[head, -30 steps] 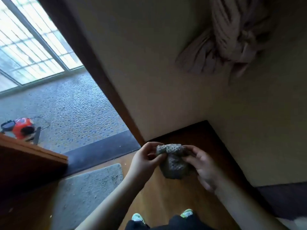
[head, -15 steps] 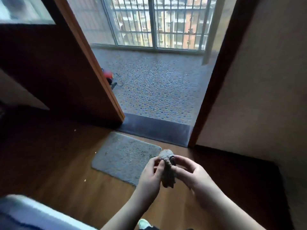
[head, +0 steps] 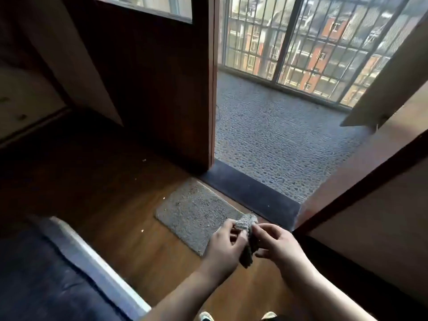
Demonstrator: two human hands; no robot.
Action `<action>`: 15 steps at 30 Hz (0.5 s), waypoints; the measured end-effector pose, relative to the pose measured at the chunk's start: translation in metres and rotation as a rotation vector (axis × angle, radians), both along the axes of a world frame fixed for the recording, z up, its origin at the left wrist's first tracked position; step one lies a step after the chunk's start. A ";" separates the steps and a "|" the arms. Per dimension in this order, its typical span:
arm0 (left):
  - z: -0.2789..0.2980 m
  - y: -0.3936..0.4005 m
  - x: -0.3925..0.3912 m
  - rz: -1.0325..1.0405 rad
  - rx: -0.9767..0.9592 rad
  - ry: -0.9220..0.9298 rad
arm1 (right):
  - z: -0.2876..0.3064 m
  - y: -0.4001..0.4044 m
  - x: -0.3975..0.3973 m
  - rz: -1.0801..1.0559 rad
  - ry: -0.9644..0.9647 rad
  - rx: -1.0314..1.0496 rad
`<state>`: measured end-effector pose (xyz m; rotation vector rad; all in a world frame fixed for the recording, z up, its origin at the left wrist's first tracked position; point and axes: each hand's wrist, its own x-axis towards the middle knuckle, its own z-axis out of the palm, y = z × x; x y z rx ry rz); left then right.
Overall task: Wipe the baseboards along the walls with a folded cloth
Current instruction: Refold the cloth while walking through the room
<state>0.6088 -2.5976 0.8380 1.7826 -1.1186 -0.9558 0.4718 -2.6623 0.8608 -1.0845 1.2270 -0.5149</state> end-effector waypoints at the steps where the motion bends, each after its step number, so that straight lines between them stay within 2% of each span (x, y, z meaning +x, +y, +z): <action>1: 0.000 0.000 0.007 0.017 -0.003 -0.010 | 0.000 -0.005 0.008 0.026 0.016 0.000; 11: -0.008 -0.013 0.089 0.369 0.088 -0.084 | -0.014 -0.062 0.119 0.461 0.089 -0.045; 15: -0.005 -0.025 0.123 0.563 0.140 0.004 | -0.014 -0.094 0.169 0.684 0.075 -0.095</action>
